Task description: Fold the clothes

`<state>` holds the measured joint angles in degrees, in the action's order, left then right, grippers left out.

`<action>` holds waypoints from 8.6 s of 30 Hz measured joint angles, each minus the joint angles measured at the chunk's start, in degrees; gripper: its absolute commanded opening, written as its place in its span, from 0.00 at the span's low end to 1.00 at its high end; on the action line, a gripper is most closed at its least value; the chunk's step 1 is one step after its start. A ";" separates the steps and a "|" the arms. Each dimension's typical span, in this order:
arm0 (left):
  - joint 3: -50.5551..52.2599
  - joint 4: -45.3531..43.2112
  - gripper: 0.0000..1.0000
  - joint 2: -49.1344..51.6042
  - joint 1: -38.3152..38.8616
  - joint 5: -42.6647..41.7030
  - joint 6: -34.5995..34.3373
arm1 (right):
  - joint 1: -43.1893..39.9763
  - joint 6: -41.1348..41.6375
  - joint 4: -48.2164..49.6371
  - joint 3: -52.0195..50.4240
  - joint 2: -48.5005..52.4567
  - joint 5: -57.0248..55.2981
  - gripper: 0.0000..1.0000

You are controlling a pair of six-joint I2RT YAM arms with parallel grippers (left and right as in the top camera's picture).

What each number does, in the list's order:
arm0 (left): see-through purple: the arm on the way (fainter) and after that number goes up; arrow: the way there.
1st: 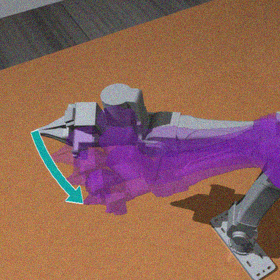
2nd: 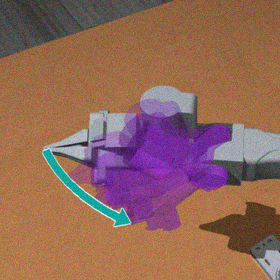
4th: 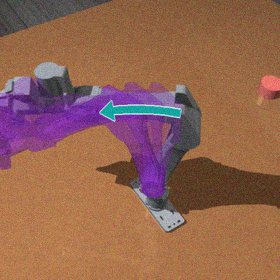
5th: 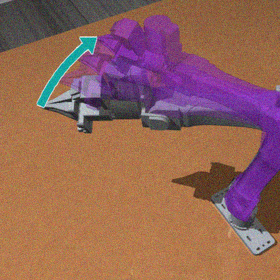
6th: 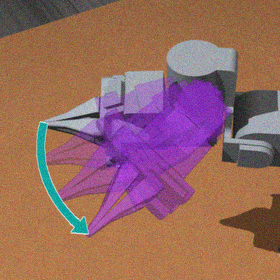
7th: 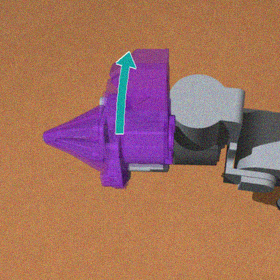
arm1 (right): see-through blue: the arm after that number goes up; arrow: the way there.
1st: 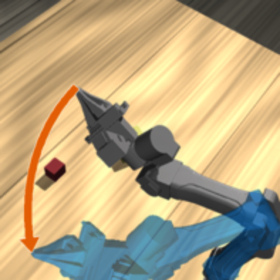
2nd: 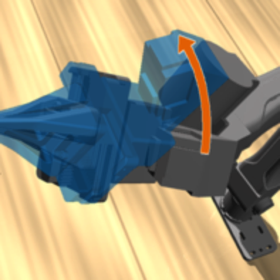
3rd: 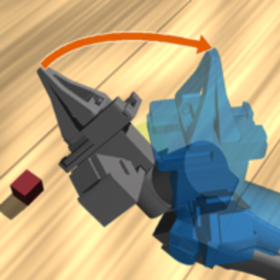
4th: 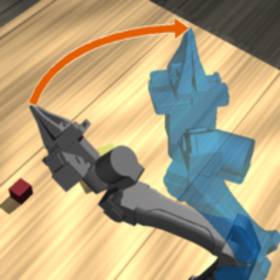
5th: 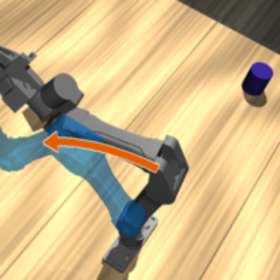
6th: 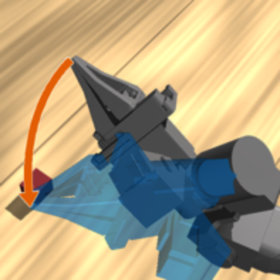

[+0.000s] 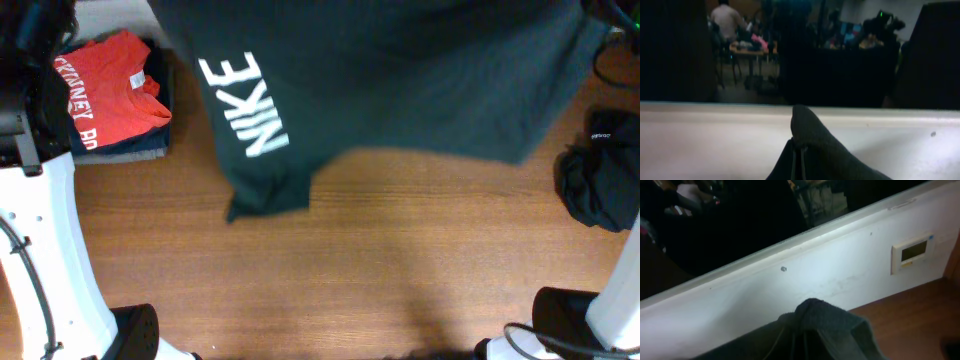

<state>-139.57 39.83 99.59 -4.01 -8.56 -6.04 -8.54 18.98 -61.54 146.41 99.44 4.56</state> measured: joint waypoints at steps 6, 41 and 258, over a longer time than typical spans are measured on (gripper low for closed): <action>-0.20 5.55 0.01 0.04 0.00 0.94 0.00 | 0.00 -1.55 -3.10 0.02 0.83 -0.02 0.04; -0.85 40.85 0.01 -20.61 4.92 1.57 -2.64 | 0.00 -2.71 -25.75 0.07 -10.38 3.63 0.04; 68.17 31.74 0.68 4.33 11.02 10.25 -6.75 | -8.20 -10.19 -19.76 -58.27 -11.98 4.55 0.78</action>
<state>-71.40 71.57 103.92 7.01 1.69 -12.80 -16.73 8.80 -81.30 88.14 87.46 9.10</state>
